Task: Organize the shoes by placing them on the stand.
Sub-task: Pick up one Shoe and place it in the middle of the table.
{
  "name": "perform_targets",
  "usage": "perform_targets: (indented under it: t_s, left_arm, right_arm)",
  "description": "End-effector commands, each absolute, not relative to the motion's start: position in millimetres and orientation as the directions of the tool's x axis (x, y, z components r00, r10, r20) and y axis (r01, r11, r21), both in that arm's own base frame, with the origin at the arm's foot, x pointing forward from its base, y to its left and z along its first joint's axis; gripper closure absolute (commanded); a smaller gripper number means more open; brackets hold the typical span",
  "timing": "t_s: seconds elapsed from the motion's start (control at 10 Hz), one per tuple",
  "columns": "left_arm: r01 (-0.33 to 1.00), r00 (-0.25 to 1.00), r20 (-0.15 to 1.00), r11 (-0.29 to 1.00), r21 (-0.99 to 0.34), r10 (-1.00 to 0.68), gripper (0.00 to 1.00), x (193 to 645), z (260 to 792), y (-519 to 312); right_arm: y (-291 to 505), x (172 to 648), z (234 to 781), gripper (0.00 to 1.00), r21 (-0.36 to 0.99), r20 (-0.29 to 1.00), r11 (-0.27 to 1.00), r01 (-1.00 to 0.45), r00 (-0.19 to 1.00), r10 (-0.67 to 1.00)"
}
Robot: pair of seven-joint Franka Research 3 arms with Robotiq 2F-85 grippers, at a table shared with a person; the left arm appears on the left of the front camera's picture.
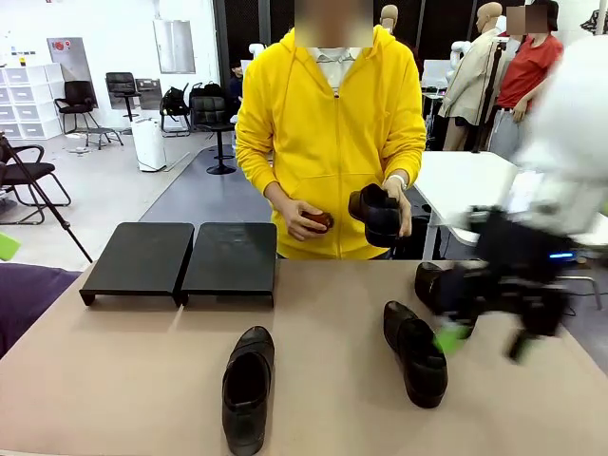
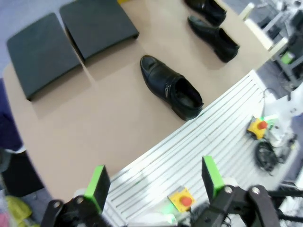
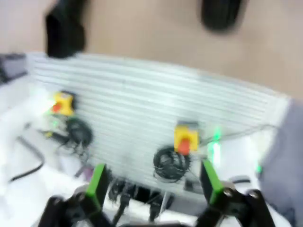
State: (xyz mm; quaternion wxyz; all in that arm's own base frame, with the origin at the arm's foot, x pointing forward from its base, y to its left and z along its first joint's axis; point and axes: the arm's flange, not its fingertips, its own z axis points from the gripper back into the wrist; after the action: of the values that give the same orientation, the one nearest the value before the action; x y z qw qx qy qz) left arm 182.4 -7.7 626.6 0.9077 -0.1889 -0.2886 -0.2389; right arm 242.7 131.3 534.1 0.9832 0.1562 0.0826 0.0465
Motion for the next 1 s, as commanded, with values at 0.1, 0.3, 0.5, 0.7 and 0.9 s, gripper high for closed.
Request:
perform_targets:
  t_s: [0.1, 0.3, 0.5, 0.7, 0.9]
  left_arm:
    - [0.560, 0.710, 0.620, 0.801, -0.212, -0.332, 0.00, 183, 627, -7]
    - [0.560, 0.710, 0.620, 0.801, -0.212, -0.332, 0.00, 183, 627, -7]
    - [0.560, 0.710, 0.620, 0.801, -0.212, -0.332, 0.00, 183, 627, -7]
    - [0.560, 0.710, 0.620, 0.801, -0.212, -0.332, 0.00, 183, 627, -7]
    - [0.560, 0.710, 0.620, 0.801, -0.212, -0.332, 0.00, 183, 627, -7]
  right_arm:
    - [1, 213, 567, 0.00, 0.423, -0.194, 0.898, 0.119, 0.980, -0.038]
    - [-71, 200, 552, 0.00, 0.452, -0.196, 0.829, 0.330, 0.943, -0.269]
    - [-102, 178, 534, 0.00, 0.582, 0.027, 0.760, 0.291, 0.926, -0.375]
    - [-109, 179, 551, 0.00, 0.515, -0.122, 0.773, 0.370, 0.924, -0.361]
    - [-109, 179, 551, 0.00, 0.515, -0.122, 0.773, 0.370, 0.924, -0.361]
